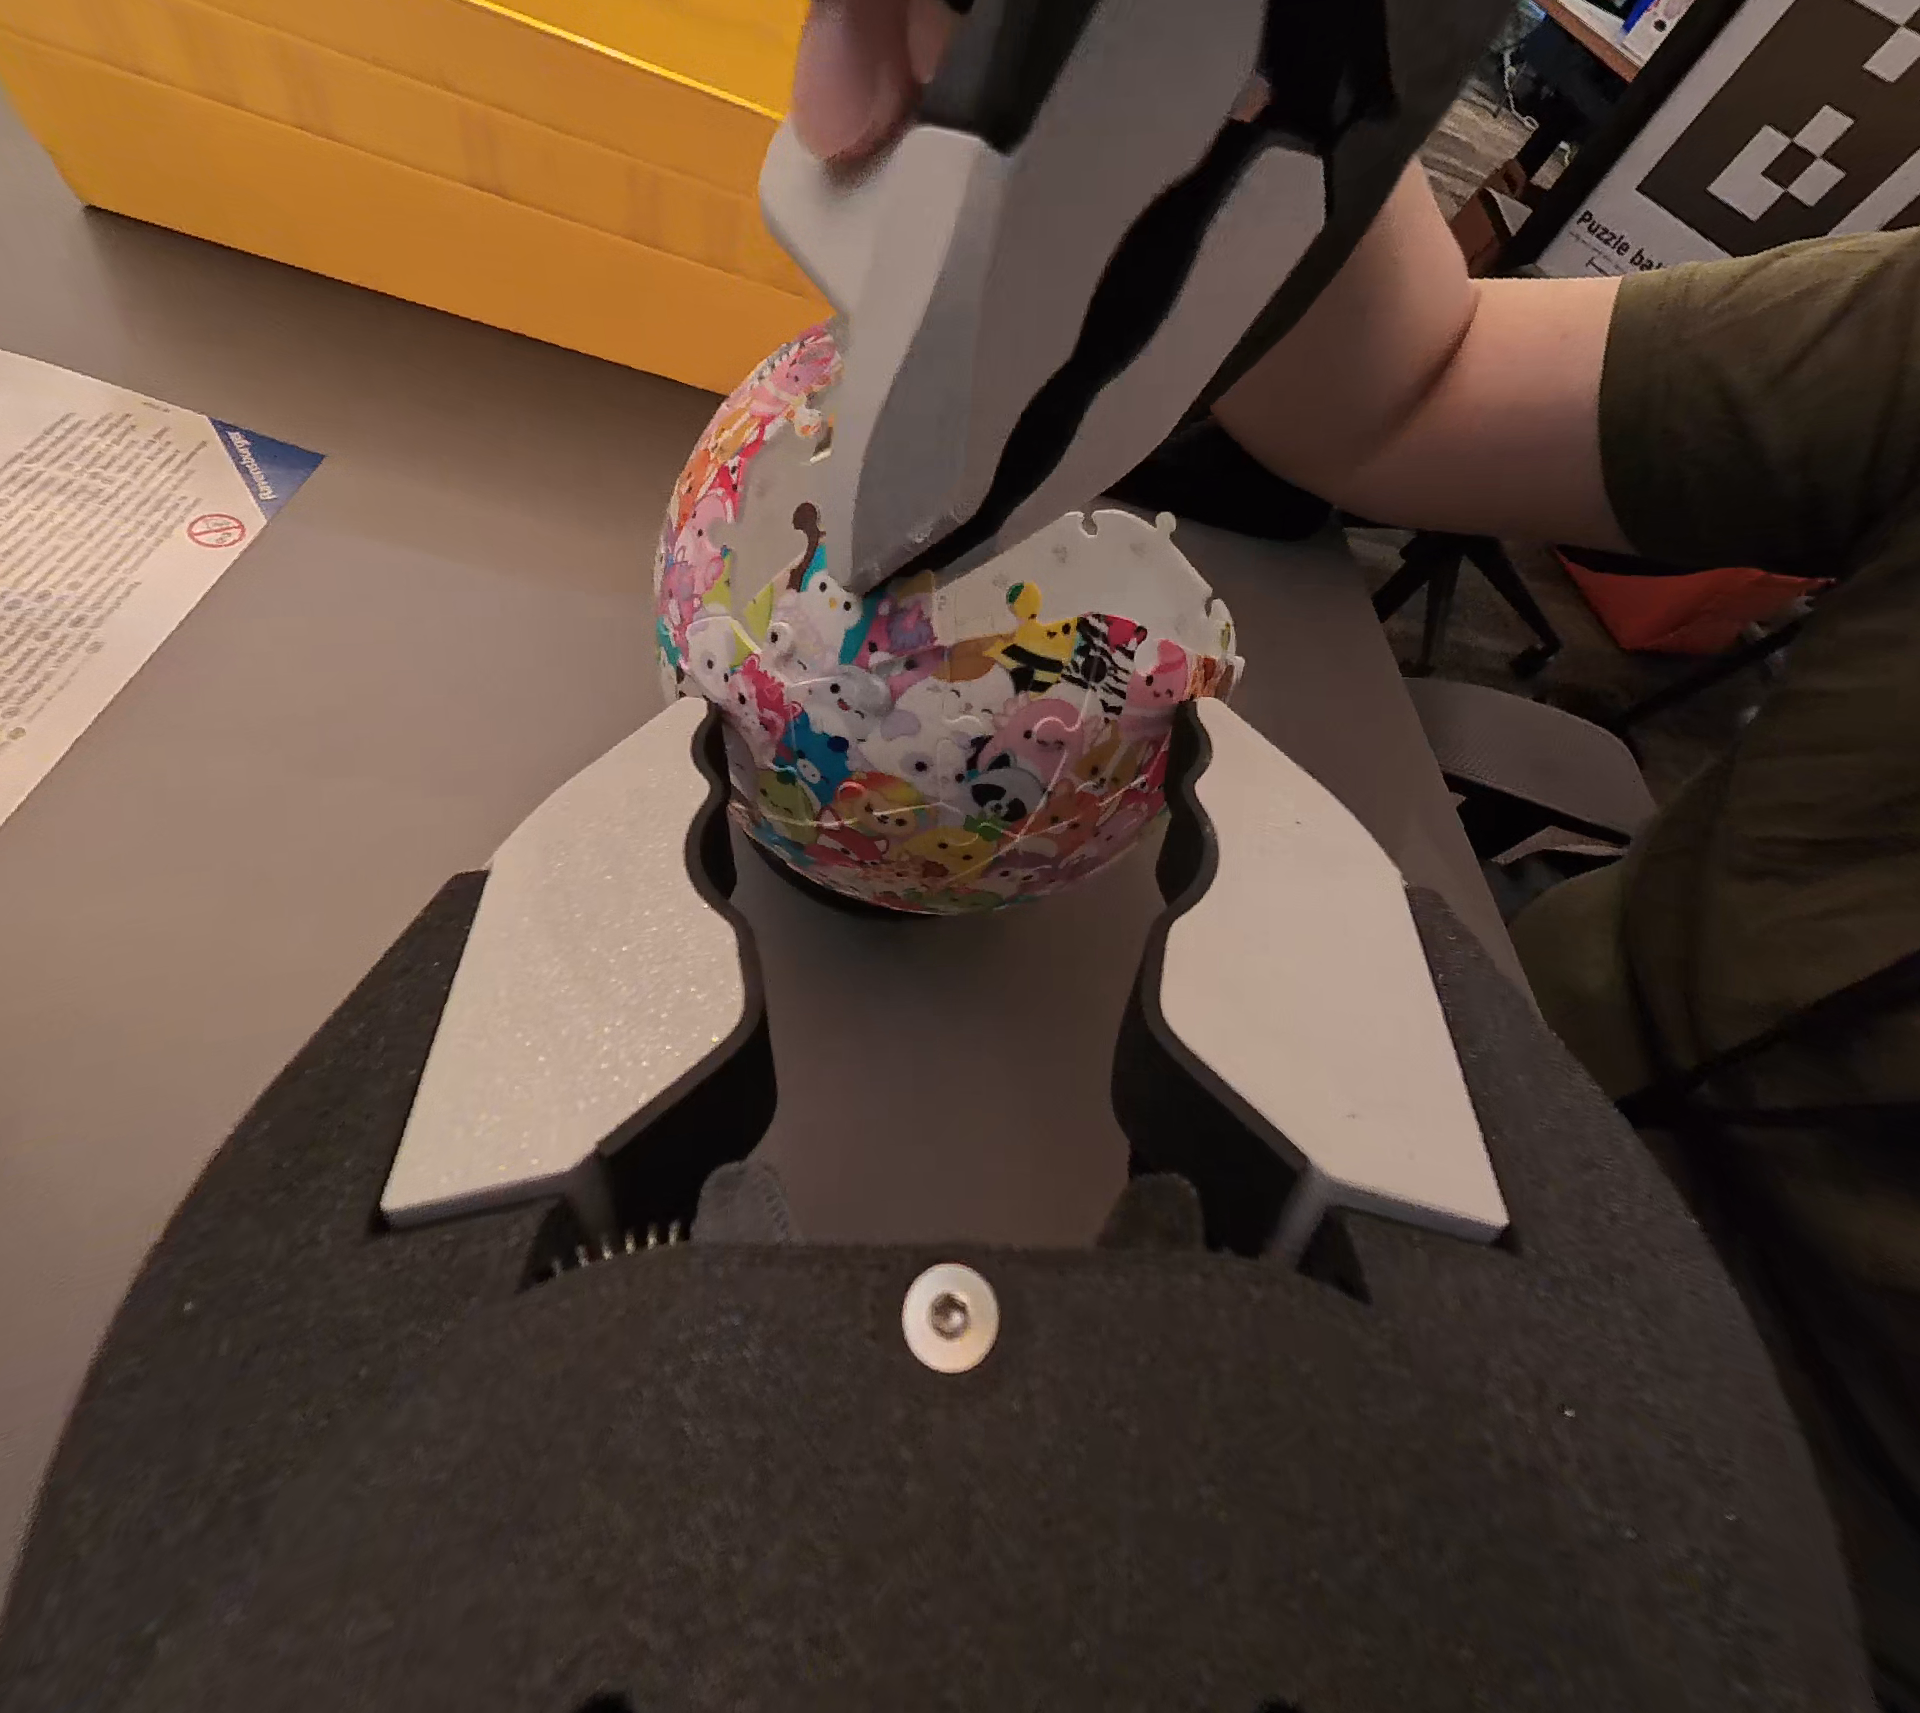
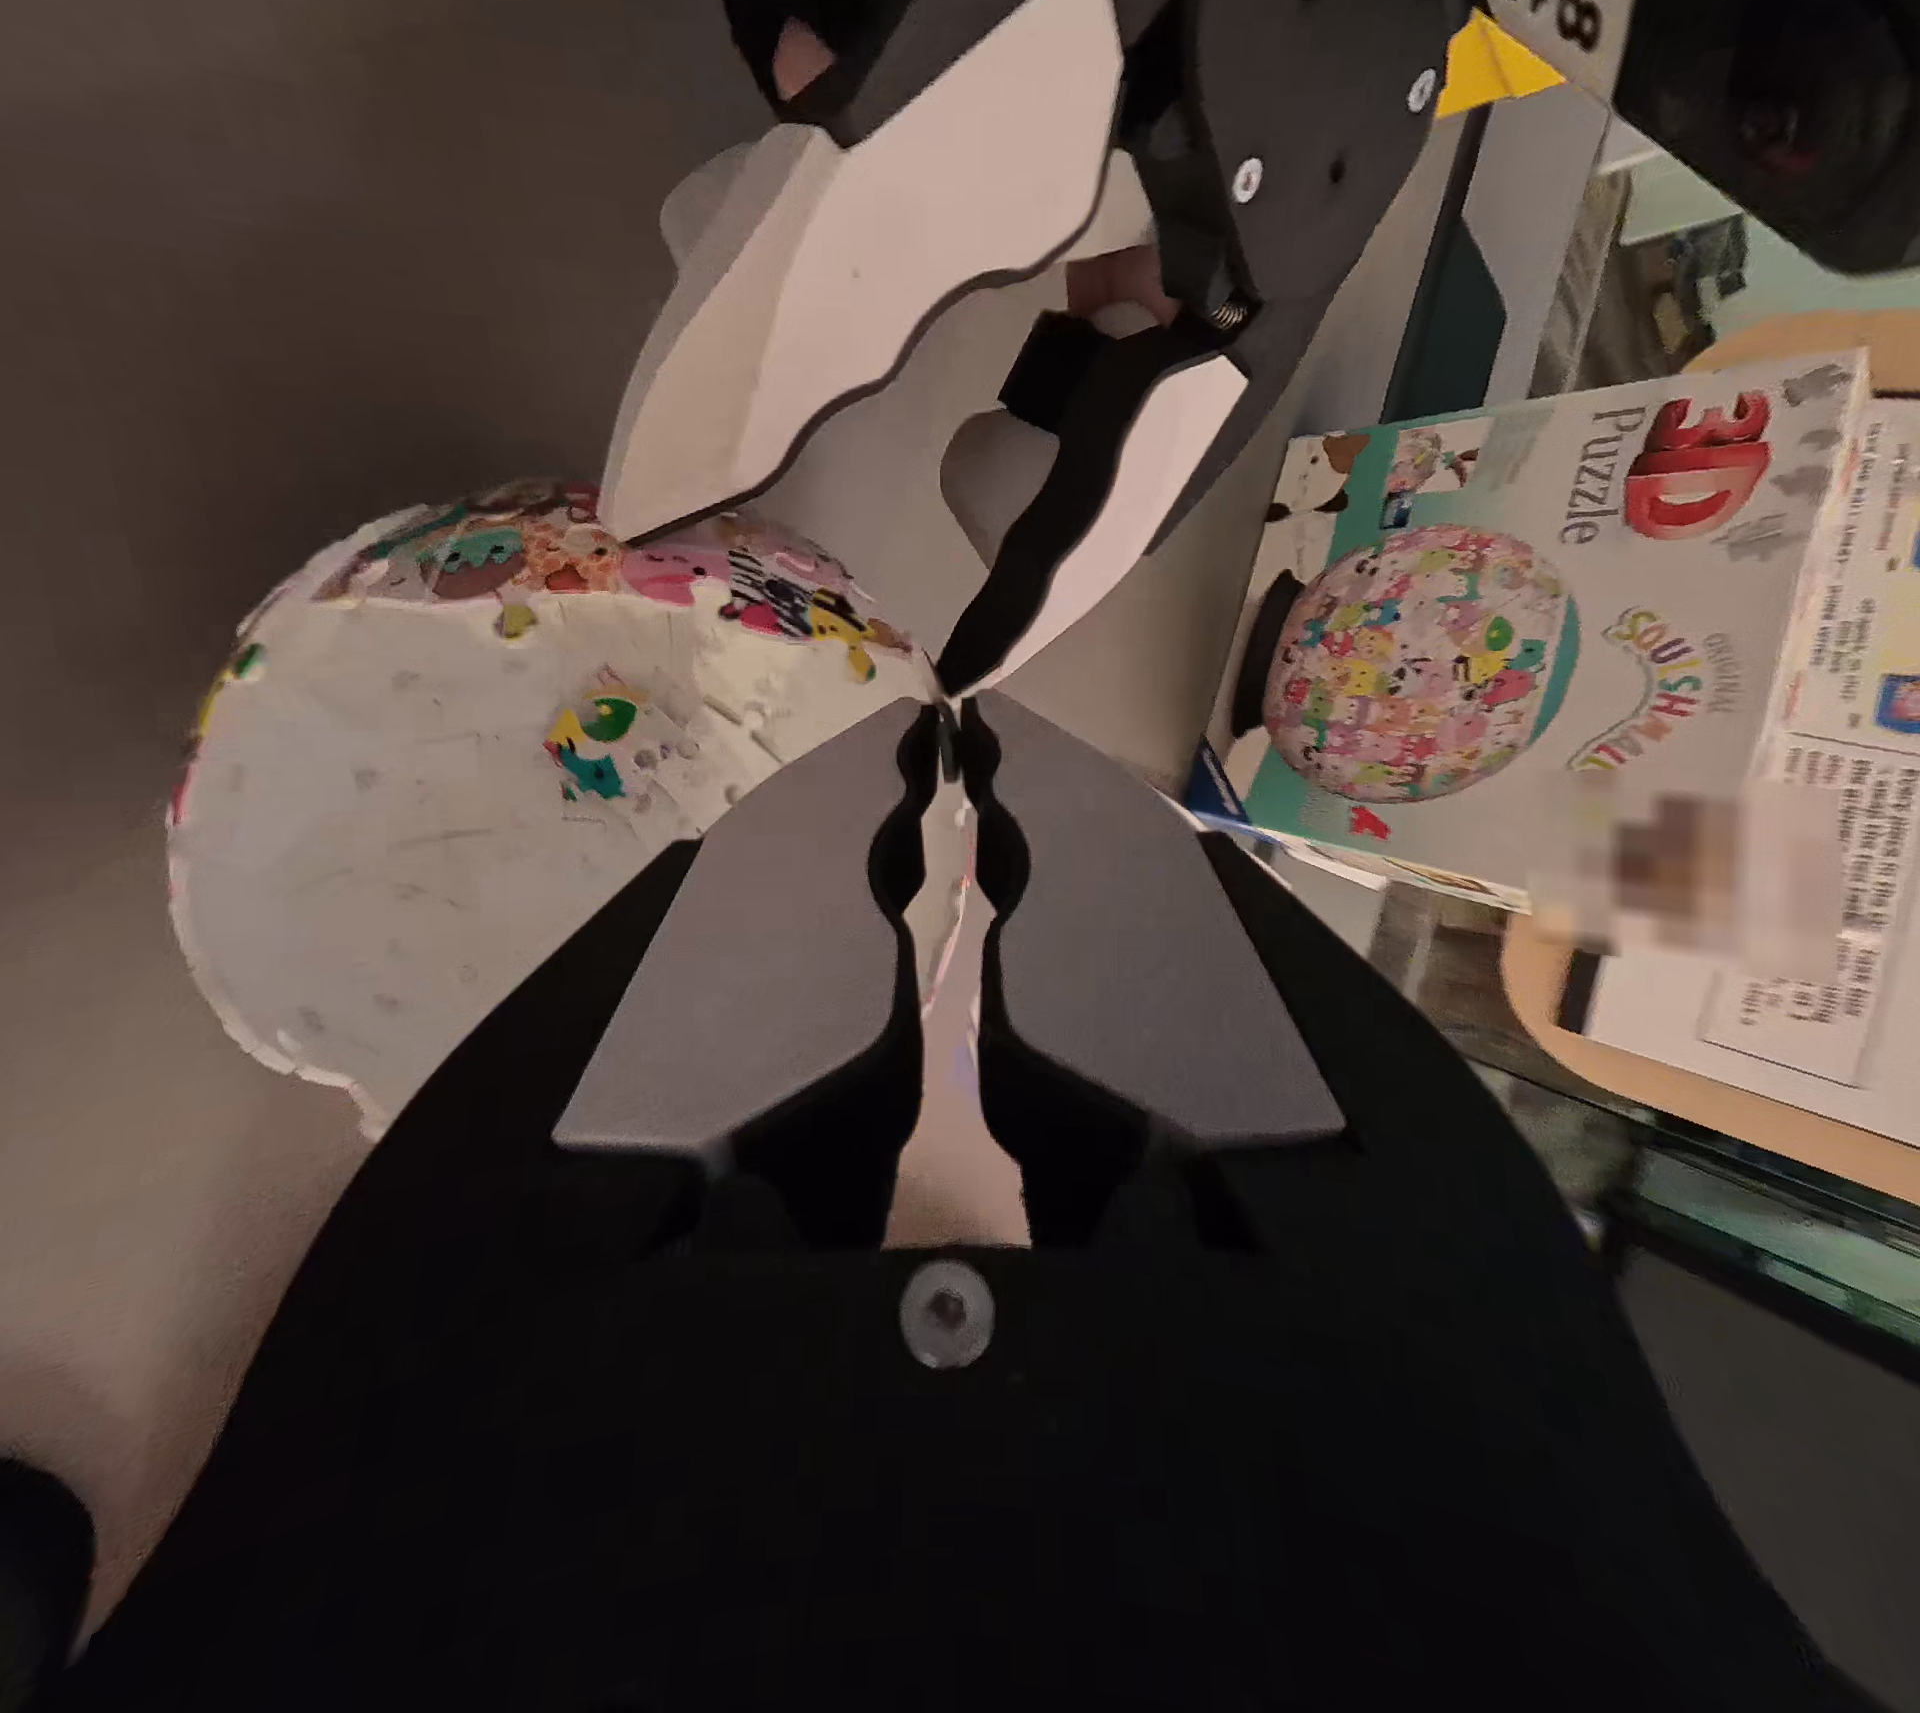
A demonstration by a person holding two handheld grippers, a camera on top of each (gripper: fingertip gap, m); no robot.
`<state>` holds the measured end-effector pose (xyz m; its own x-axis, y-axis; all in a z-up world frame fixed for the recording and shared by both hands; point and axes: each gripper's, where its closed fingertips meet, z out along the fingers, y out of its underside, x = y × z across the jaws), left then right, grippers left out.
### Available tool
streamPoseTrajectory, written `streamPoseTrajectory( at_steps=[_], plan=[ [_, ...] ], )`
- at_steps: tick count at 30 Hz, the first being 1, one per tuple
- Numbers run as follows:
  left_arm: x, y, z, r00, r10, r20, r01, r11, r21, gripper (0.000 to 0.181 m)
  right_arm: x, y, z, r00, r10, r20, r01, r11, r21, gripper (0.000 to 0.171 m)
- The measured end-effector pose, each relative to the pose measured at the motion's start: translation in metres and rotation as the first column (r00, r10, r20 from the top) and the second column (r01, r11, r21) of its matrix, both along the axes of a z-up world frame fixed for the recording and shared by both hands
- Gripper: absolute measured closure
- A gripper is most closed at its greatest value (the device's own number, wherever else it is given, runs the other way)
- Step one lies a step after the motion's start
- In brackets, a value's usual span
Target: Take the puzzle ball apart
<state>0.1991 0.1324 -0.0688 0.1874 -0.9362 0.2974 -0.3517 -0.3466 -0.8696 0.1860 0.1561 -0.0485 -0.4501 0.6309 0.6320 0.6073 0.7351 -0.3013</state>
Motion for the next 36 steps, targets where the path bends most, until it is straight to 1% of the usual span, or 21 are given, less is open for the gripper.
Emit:
streamPoseTrajectory(
  at_steps=[3,5,11,15,21,25,32,36],
  plan=[
    [0.002,-0.002,-0.003,1.0,-0.009,-0.002,0.009,1.0,-0.017,0.104,0.0,-0.004,-0.002,0.998,0.003,0.057,-0.008,0.996,0.089,0.166],
    [0.003,-0.004,-0.005,1.0,-0.02,-0.011,0.02,1.0,-0.021,0.103,0.0,-0.006,-0.004,0.997,-0.001,0.081,-0.008,0.994,0.109,0.166],
    [0.006,-0.003,-0.004,1.0,-0.011,0.014,0.011,0.999,-0.031,0.104,0.003,-0.005,-0.005,0.998,-0.028,0.056,0.028,1.0,0.008,0.164],
    [0.007,-0.003,-0.005,1.0,-0.011,0.012,0.011,1.0,-0.023,0.104,0.004,-0.005,-0.006,0.998,-0.027,0.064,0.026,0.999,0.02,0.164],
    [0.009,-0.003,-0.005,0.999,-0.009,0.031,0.01,0.999,-0.03,0.105,0.007,-0.008,-0.008,0.996,-0.036,0.081,0.038,0.999,-0.018,0.163],
    [0.009,-0.002,-0.004,0.999,-0.005,0.037,0.006,0.999,-0.041,0.105,0.004,-0.006,-0.009,0.997,-0.032,0.077,0.031,0.999,0.011,0.163],
    [0.01,-0.002,-0.005,0.999,-0.004,0.042,0.006,0.999,-0.045,0.105,0.005,-0.005,-0.012,0.996,-0.042,0.084,0.043,0.999,-0.004,0.163],
    [0.01,-0.002,-0.004,0.999,-0.001,0.043,0.003,0.999,-0.042,0.105,0.005,-0.005,-0.012,0.995,-0.061,0.076,0.066,0.996,-0.067,0.163]
  ],
)
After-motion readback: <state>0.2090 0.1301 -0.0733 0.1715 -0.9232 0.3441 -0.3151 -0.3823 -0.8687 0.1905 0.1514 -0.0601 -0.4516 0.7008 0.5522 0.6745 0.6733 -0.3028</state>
